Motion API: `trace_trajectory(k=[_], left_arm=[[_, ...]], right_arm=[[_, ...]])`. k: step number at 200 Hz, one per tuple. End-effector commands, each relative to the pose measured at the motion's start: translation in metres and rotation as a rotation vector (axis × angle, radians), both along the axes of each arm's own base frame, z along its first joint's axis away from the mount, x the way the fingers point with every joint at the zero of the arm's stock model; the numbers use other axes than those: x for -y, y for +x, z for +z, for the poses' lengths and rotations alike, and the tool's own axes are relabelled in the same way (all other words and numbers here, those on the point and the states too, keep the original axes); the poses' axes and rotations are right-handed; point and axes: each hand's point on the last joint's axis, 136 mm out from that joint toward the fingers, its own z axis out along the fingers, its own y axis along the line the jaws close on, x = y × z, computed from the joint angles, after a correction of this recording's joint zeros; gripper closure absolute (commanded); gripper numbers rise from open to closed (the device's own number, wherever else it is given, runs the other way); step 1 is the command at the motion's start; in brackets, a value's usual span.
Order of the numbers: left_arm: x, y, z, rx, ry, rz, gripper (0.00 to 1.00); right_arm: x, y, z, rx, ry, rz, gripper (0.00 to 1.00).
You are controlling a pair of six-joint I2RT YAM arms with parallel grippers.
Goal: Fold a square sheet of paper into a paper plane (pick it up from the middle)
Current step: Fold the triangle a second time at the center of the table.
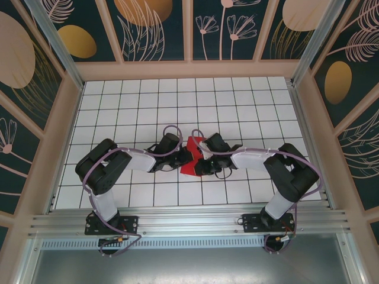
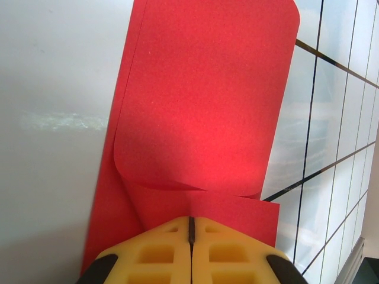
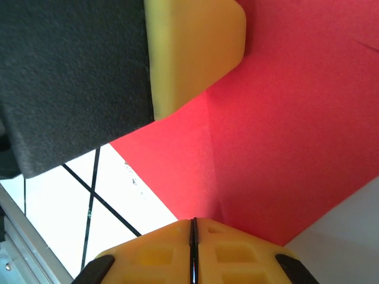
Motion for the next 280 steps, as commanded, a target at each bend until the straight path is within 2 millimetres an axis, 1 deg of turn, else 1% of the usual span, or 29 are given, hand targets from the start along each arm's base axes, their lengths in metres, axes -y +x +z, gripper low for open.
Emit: trace_trajectory(k=[1,13,34,60,89,117,124,141,177,189,208,225,261,280], left_arm=[[-0.019,-0.01,-0.029,-0.055,0.116,0.009,0.94],[-0.019,-0.01,-0.029,-0.055,0.117,0.01,0.94],[-0.019,-0.01,-0.028,-0.054,0.117,0.008,0.94],[-0.019,-0.009,-0.029,-0.054,0.118,0.009,0.94],[-0.019,-0.01,-0.03,-0.057,0.119,0.011,0.94],[-0.019,-0.01,-0.03,-0.058,0.12,0.01,0.94],[-0.02,-0.01,-0.03,-0.057,0.121,0.011,0.94],[-0.02,-0.01,-0.03,-0.056,0.123,0.013,0.94],[-0.021,-0.01,-0.03,-0.056,0.124,0.014,0.94],[-0.021,-0.01,-0.03,-0.055,0.124,0.015,0.95],[-0.022,-0.01,-0.03,-0.053,0.125,0.017,0.95],[-0.022,-0.011,-0.031,-0.056,0.128,0.014,0.95],[-0.021,-0.01,-0.029,-0.053,0.128,0.015,0.95],[-0.022,-0.01,-0.03,-0.053,0.131,0.017,0.95]], right_arm=[[-0.002,0.0,0.01,-0.031,0.059,-0.022,0.89],[0.0,0.004,0.012,-0.024,0.054,-0.04,0.89],[0.007,0.007,0.008,-0.05,0.057,-0.073,0.89],[0.008,0.001,0.001,-0.089,0.064,-0.064,0.89],[0.013,-0.006,-0.012,-0.131,0.048,-0.068,0.89],[0.024,-0.013,-0.032,-0.174,-0.013,-0.088,0.89],[0.025,-0.015,-0.034,-0.182,-0.021,-0.09,0.89],[0.025,-0.016,-0.032,-0.187,-0.012,-0.087,0.89],[0.025,-0.017,-0.017,-0.174,0.006,-0.084,0.89],[0.03,-0.025,-0.021,-0.186,0.003,-0.092,0.89],[0.039,-0.037,-0.034,-0.226,-0.004,-0.104,0.89],[0.042,-0.042,-0.041,-0.25,-0.006,-0.109,0.89],[0.043,-0.044,-0.035,-0.252,0.015,-0.118,0.89],[0.043,-0.05,-0.03,-0.258,0.03,-0.108,0.88]])
